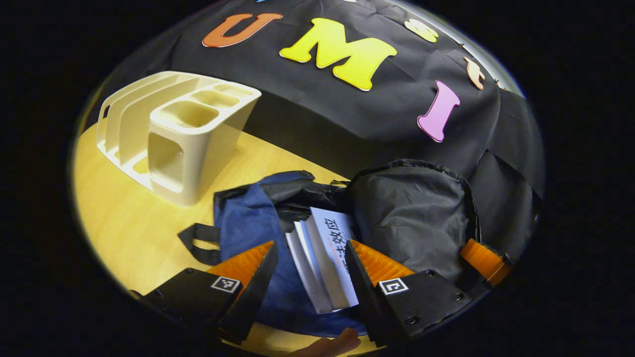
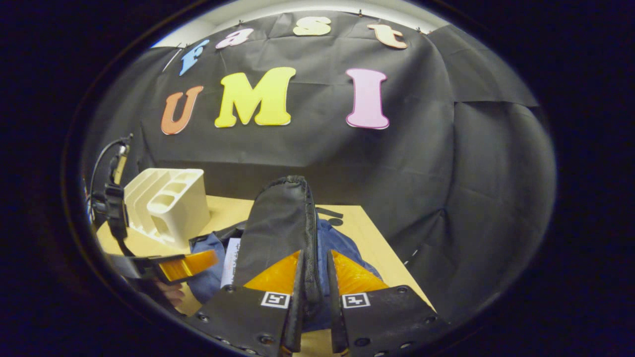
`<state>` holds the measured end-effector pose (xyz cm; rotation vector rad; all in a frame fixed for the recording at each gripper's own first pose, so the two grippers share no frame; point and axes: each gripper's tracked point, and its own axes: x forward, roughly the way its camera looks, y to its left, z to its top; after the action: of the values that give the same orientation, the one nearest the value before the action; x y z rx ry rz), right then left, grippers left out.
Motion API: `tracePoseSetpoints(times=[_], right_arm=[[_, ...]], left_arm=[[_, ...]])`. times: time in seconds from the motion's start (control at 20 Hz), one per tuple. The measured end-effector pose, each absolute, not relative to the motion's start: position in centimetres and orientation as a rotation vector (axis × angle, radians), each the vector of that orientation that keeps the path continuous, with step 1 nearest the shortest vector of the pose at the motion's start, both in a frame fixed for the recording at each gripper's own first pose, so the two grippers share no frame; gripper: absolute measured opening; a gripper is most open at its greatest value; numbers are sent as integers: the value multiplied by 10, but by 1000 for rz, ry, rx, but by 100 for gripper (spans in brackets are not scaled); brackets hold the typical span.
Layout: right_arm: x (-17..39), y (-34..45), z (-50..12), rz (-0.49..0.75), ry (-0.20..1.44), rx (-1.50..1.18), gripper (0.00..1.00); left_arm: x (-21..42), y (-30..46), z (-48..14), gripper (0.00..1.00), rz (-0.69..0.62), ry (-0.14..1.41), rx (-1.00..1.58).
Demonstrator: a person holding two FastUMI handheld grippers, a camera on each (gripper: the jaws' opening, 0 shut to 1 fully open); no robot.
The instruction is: Open the schoolbag, grab two books from the bookshelf and put them into the schoolbag.
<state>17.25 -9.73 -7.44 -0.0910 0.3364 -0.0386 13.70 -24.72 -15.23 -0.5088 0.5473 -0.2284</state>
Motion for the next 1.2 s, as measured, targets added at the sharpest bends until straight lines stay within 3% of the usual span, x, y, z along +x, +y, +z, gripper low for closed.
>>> tracePoseSetpoints(times=[0.4, 0.6, 0.65, 0.85, 0.9, 1.05, 1.1, 1.2], right_arm=[[141, -84, -85, -107, 320, -143, 41], [126, -80, -82, -134, 304, -158, 63], [121, -78, -83, -136, 305, -155, 73], [104, -77, -86, -150, 302, -123, 77], [98, -76, -86, -149, 300, -123, 83], [78, -77, -82, -147, 284, -129, 79], [70, -78, -79, -149, 273, -121, 84], [56, -78, -72, -161, 243, -108, 84]], left_arm=[[96, -163, -137, 88, -150, 392, -338], [80, -120, -135, 93, -41, 352, -217], [76, -112, -134, 95, -23, 347, -208], [56, -89, -121, 96, -4, 318, -183], [51, -83, -117, 97, 1, 313, -185], [35, -71, -106, 96, -16, 302, -201], [32, -65, -103, 97, -11, 296, -194], [21, -52, -94, 97, 9, 277, -168]])
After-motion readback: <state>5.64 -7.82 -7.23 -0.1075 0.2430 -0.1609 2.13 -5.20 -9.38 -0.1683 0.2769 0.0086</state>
